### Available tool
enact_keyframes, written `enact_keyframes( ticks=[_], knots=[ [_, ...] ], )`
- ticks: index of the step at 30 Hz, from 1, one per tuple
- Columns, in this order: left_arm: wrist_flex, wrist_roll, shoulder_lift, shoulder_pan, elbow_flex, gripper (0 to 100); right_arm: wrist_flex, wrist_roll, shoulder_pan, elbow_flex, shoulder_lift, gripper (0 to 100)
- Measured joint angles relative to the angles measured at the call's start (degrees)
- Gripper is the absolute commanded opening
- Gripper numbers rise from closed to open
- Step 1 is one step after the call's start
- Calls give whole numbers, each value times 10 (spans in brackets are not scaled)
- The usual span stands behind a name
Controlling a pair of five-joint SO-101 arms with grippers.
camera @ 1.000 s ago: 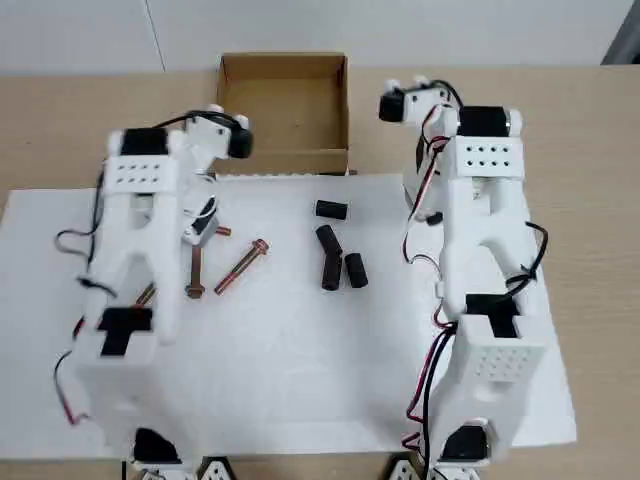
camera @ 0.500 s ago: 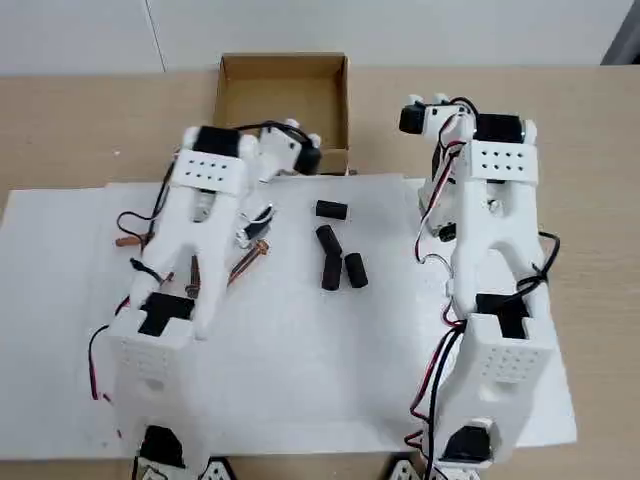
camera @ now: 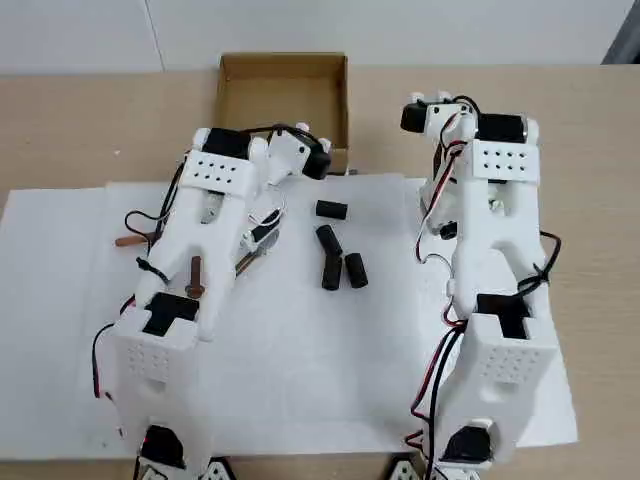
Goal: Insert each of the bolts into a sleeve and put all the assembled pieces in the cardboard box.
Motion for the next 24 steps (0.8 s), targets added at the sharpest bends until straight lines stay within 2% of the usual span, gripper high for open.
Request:
enact_keyframes(
  ticks=[14, 18, 24],
  knots=[
    [-5, 0, 68, 0, 0, 82, -1, 0, 0, 0, 0, 7],
    [-10, 0, 68, 0, 0, 5, -1, 0, 0, 0, 0, 7],
    [-12, 0, 68, 1, 0, 5, -1, 0, 0, 0, 0, 6]
  ],
)
